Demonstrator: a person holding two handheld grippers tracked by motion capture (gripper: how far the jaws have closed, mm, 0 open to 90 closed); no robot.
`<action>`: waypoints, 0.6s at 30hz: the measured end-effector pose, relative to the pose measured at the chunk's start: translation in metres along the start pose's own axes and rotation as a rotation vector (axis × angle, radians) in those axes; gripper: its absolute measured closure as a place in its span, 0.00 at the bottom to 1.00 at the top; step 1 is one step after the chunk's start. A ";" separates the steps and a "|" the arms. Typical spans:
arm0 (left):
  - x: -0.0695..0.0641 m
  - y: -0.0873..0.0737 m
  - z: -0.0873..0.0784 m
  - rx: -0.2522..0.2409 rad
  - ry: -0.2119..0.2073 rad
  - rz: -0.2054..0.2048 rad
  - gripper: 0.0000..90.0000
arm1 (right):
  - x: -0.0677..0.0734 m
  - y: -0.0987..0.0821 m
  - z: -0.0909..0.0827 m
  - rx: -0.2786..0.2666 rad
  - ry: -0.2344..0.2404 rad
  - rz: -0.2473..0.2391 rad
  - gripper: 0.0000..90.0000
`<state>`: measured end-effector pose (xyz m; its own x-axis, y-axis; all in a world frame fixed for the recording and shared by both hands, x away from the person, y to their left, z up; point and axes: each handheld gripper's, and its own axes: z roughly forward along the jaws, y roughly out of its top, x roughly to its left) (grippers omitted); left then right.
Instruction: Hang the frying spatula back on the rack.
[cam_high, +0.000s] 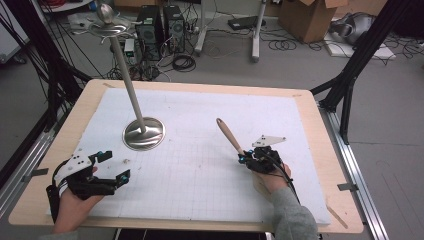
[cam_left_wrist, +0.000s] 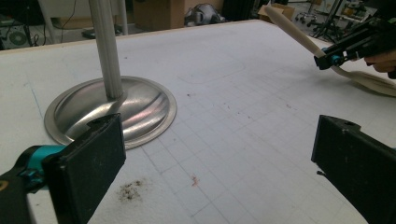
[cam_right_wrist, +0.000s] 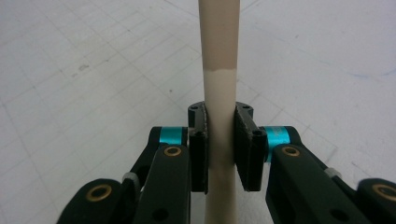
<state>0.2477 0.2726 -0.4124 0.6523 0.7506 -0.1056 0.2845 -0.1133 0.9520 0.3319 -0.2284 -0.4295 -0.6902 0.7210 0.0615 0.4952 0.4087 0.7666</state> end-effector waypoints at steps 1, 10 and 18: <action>0.000 0.000 0.000 0.000 0.000 0.000 0.04 | 0.000 0.001 -0.001 -0.006 0.002 -0.006 0.86; 0.000 0.000 -0.001 -0.003 0.000 -0.002 0.04 | 0.004 0.014 -0.009 -0.035 0.019 -0.032 0.86; 0.001 0.000 -0.001 -0.003 0.000 -0.004 0.04 | 0.009 0.025 -0.013 -0.059 0.037 -0.052 0.87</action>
<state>0.2477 0.2743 -0.4127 0.6513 0.7509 -0.1092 0.2850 -0.1088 0.9523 0.3314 -0.2187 -0.4016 -0.7338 0.6779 0.0437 0.4271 0.4104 0.8057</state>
